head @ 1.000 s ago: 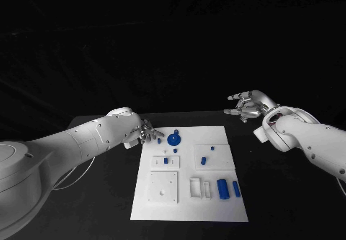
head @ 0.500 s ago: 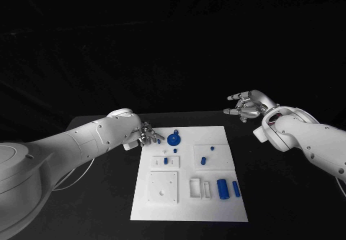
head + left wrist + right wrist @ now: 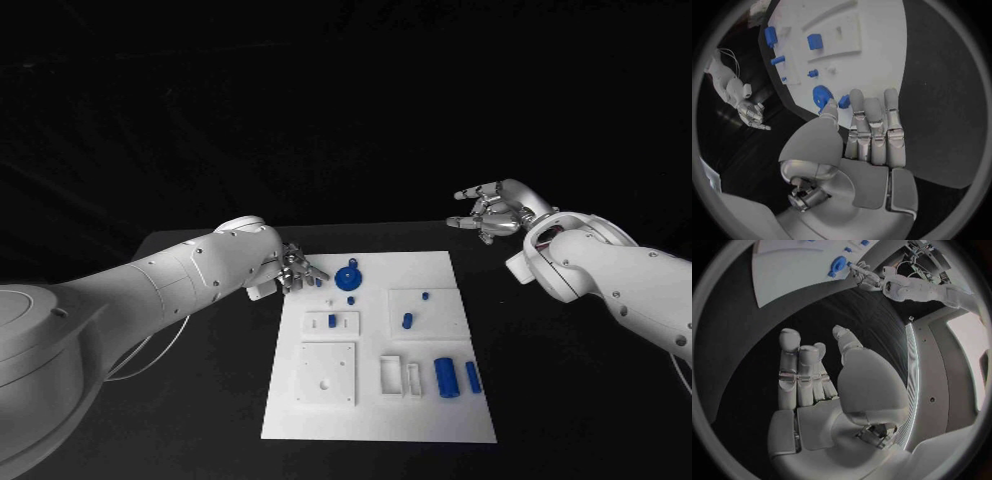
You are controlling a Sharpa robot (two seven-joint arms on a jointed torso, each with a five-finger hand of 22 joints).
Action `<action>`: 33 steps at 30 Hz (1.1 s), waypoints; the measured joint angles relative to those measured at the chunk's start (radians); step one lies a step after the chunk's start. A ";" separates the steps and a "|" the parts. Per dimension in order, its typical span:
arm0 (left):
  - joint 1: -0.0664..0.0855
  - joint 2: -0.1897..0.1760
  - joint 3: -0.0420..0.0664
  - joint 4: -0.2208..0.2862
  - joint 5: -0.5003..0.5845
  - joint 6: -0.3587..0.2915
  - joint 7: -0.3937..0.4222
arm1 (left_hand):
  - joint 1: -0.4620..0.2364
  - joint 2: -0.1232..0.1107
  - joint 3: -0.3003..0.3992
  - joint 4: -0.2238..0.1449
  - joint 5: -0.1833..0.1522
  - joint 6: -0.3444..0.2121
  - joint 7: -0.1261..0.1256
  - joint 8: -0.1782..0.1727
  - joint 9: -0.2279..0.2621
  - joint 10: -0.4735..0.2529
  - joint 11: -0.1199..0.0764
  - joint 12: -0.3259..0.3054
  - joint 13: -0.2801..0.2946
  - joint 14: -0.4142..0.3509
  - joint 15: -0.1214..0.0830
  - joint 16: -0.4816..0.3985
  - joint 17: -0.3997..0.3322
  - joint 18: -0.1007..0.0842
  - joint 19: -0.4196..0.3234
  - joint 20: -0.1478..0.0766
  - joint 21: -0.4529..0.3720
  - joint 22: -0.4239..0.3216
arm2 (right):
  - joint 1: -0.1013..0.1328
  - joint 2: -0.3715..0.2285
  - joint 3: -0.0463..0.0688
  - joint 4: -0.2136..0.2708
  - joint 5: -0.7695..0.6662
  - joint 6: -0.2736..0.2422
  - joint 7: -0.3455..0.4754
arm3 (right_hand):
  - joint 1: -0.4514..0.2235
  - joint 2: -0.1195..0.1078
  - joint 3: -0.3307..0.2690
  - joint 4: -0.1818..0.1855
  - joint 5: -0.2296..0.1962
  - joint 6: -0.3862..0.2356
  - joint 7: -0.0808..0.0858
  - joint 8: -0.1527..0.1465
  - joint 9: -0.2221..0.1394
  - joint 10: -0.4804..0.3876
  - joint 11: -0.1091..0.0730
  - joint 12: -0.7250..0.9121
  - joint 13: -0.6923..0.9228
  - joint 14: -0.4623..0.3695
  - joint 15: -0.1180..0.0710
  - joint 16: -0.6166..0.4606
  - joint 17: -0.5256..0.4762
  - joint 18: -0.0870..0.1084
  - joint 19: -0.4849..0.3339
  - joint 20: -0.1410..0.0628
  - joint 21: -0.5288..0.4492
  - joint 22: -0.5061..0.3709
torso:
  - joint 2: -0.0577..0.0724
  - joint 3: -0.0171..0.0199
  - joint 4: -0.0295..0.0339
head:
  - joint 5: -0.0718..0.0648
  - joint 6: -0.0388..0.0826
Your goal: Assemble the parts on the task board
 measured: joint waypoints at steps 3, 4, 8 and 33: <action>0.000 0.000 0.000 0.000 0.006 0.001 0.000 | 0.009 0.009 -0.005 -0.007 0.000 0.000 0.000 0.000 -0.031 0.000 0.000 0.000 0.000 0.000 0.000 0.000 0.000 0.000 0.000 0.000 0.000 0.000 | 0.000 0.002 0.000 -0.002 0.000 0.000 0.000 | 0.000 0.000 0.000 0.000 0.000 0.000 0.000 0.000 0.000 0.000 0.000 0.000 0.000 0.000 0.000 0.000 0.000 0.000 0.000 0.000 0.000 0.000 | 0.000 -0.0003 0.0002 | 0.000 -0.001; 0.000 0.000 0.000 0.000 0.008 0.001 0.000 | 0.016 0.016 -0.001 -0.010 0.000 0.000 0.000 0.000 -0.034 0.000 0.000 0.000 0.000 0.000 0.000 0.000 0.000 0.000 0.000 0.000 0.000 0.000 | 0.000 0.002 0.000 -0.002 0.000 0.000 0.000 | 0.000 0.000 0.000 0.000 0.000 0.000 0.000 0.000 0.000 0.000 0.000 0.000 0.000 0.000 0.000 0.000 0.000 0.000 0.000 0.000 0.000 0.000 | 0.000 -0.0003 0.0002 | 0.000 -0.001; 0.000 0.000 0.000 0.000 0.020 0.004 0.000 | 0.038 0.038 0.008 -0.023 0.003 0.000 0.000 0.000 -0.040 0.000 0.000 0.000 0.000 0.000 0.000 0.000 0.000 0.000 0.000 0.000 0.000 0.000 | 0.000 0.003 0.000 -0.004 0.000 0.000 0.000 | 0.000 0.000 0.000 0.000 0.000 0.000 0.000 0.000 0.000 0.000 0.000 0.000 0.000 0.000 0.000 0.000 0.000 0.000 0.000 0.000 0.000 0.000 | 0.001 -0.0003 0.0007 | 0.000 -0.001; 0.000 -0.012 0.000 0.001 0.104 -0.003 0.023 | 0.161 0.107 0.039 -0.136 0.142 0.004 -0.011 0.005 -0.060 -0.001 0.001 0.000 -0.002 -0.003 -0.003 0.011 0.000 0.000 -0.007 0.000 0.008 0.000 | 0.000 0.004 0.000 -0.008 0.000 0.002 -0.002 | 0.000 0.000 0.000 0.000 0.008 -0.002 -0.002 0.000 0.000 -0.002 -0.002 0.000 0.000 0.000 0.000 0.000 0.000 0.000 0.000 0.000 0.000 0.000 | 0.000 -0.0020 0.0046 | -0.002 -0.005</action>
